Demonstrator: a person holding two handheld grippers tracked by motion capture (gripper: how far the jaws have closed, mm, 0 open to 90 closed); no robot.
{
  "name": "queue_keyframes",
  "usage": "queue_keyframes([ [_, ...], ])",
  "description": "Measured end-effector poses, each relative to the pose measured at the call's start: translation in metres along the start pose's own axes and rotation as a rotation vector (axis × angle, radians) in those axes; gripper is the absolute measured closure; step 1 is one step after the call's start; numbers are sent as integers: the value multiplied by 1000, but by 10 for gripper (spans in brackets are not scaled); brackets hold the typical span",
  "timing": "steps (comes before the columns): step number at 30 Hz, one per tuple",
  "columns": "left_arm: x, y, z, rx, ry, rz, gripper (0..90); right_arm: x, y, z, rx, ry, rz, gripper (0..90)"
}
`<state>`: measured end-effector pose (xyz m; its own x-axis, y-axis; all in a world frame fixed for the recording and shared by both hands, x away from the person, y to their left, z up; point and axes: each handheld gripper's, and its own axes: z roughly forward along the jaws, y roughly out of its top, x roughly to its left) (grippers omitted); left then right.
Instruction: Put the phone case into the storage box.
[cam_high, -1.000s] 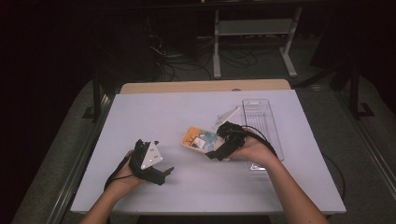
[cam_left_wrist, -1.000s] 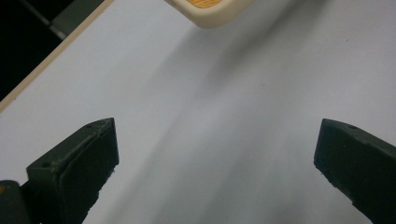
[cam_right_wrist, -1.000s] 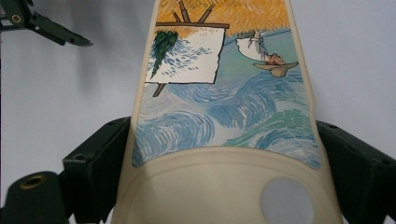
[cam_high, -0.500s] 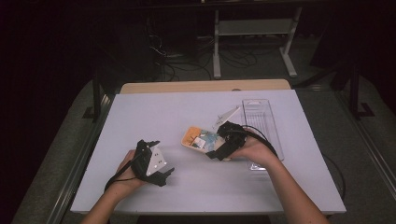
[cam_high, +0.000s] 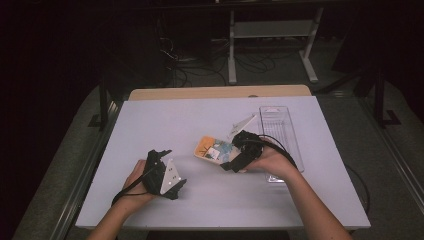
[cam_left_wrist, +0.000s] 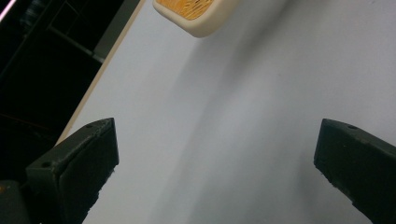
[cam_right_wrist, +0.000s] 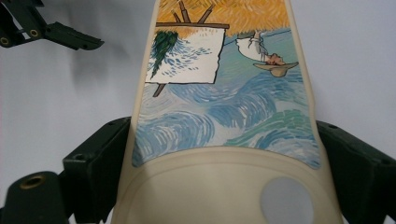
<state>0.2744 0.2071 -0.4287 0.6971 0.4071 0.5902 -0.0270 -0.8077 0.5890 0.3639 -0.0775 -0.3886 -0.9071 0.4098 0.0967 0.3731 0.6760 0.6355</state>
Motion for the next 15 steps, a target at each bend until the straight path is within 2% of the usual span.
queue_keyframes([
  [1, 0, 0, 0, 9, 4, 20, 0, 0, 0, 0, 0, 1, 2, 103],
  [3, -1, 0, -1, 10, 13, 31, 0, 0, 0, 0, 0, 0, 1, 103],
  [4, -2, 0, 1, -5, 18, 24, 0, 0, 0, 0, -1, -1, 1, 103],
  [6, -2, 1, 0, 11, 27, 58, 0, 0, 0, 0, 0, 1, -1, 103],
  [15, -7, 2, 0, 2, 69, 95, 0, 0, 0, 0, 1, -1, 1, 103],
])
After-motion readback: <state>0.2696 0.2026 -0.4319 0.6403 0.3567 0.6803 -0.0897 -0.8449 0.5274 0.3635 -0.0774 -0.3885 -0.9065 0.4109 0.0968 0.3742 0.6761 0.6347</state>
